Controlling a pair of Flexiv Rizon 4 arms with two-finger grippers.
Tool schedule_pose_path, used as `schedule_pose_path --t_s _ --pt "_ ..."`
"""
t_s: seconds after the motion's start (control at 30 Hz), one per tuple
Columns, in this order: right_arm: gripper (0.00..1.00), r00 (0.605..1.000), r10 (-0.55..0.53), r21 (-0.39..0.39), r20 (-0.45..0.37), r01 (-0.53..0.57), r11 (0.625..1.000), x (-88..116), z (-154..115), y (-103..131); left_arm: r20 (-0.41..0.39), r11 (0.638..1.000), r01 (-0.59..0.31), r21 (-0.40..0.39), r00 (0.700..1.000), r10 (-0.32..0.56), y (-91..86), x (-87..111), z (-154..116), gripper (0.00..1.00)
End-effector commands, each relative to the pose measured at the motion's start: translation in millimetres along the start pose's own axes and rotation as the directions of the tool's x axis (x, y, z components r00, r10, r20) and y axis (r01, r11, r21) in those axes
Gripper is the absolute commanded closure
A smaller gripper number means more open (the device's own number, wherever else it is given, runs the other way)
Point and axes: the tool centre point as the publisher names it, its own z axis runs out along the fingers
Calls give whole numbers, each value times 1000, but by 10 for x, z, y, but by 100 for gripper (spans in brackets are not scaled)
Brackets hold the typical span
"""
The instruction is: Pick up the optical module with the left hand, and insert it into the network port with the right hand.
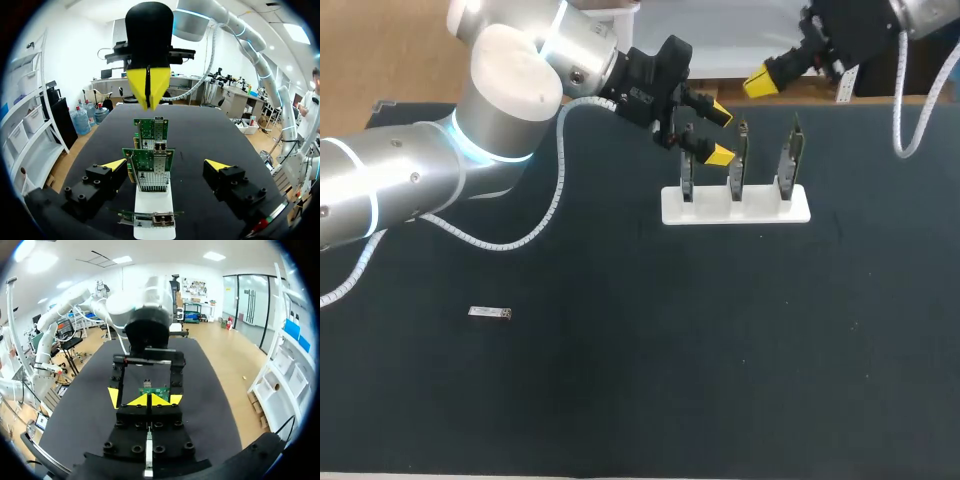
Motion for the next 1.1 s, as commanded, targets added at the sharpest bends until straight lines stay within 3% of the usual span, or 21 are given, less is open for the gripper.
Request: schedule_pose_path --t_s 0.03,0.23,0.67,1.1 --pt "100 1000 -16 24 7 15 1000 72 -241 143 -4 1000 2 4 1000 -2 22 -8 4 0" --pt "100 1000 -14 47 6 13 999 216 -444 203 -4 1000 2 4 1000 -2 22 -8 4 0" --pt "100 1000 -3 1 -13 3 1000 531 -638 288 -4 1000 2 4 1000 -2 22 -8 4 0" --pt "100 999 25 -38 -30 -26 999 756 -624 211 -4 1000 2 4 1000 -2 22 -8 4 0"
